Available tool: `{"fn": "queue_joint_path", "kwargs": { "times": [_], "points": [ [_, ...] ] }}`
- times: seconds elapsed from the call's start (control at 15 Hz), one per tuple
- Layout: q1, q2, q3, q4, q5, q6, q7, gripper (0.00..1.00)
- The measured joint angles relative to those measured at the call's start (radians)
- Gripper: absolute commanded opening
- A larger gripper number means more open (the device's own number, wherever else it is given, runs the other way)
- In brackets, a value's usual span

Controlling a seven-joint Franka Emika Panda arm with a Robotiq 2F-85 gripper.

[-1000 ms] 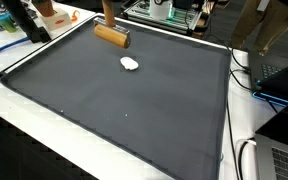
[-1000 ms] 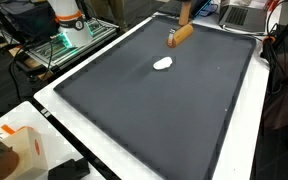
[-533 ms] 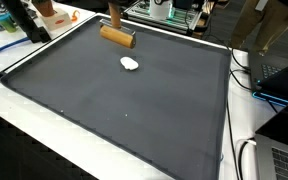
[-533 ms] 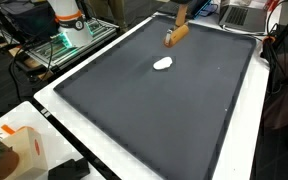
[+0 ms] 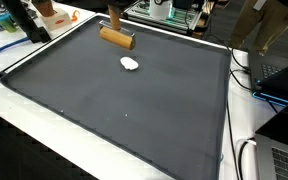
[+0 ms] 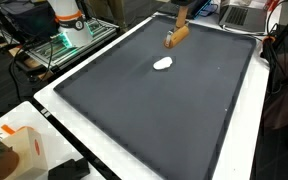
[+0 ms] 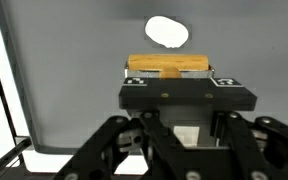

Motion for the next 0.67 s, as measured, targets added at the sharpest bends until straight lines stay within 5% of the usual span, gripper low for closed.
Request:
{"fn": "queue_joint_path", "kwargs": {
  "times": [0.67],
  "points": [
    [-0.005, 0.114, -0.005, 0.110, 0.004, -0.009, -0.075, 0.23]
  ]
}}
